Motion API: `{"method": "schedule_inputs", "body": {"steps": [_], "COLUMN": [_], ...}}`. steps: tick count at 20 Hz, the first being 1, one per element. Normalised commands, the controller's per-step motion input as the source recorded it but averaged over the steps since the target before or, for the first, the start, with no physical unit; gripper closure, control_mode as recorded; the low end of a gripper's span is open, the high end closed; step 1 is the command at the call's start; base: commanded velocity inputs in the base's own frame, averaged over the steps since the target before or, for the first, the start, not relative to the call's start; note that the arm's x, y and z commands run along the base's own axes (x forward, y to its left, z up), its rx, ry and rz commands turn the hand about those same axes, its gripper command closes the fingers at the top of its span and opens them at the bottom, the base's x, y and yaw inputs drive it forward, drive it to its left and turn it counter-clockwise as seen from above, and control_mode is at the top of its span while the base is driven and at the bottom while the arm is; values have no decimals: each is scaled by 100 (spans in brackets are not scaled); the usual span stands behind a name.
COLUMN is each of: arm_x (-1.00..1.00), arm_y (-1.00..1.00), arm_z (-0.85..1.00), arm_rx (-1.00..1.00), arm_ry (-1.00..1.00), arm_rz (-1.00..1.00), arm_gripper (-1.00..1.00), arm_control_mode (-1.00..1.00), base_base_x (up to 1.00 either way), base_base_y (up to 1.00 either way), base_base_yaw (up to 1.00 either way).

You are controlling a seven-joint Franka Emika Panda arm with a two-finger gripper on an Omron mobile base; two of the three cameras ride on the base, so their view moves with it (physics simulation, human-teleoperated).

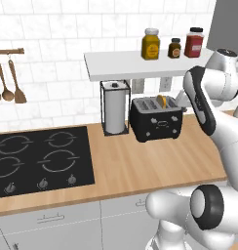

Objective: Start the toaster. Once the lever pops up, take the bread to the plate on the dining counter.

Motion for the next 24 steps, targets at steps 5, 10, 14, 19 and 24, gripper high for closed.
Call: {"method": "schedule_inputs", "body": {"steps": [5, 10, 14, 19, 24], "arm_x": [2, 1, 8, 22, 26], "arm_y": [-36, -27, -7, -11, -13], "arm_z": [-33, -30, -24, -11, -1], "arm_rx": [0, 0, 0, 0, 0], "arm_ry": [-6, -7, -4, -1, 0], "arm_rz": [0, 0, 0, 0, 0], "arm_gripper": [-100, -100, -100, -100, -100], "arm_control_mode": [-100, -100, -100, -100, -100], "base_base_x": [0, 0, 0, 0, 0], "base_base_y": [0, 0, 0, 0, 0], "base_base_yaw": [0, 0, 0, 0, 0]}}
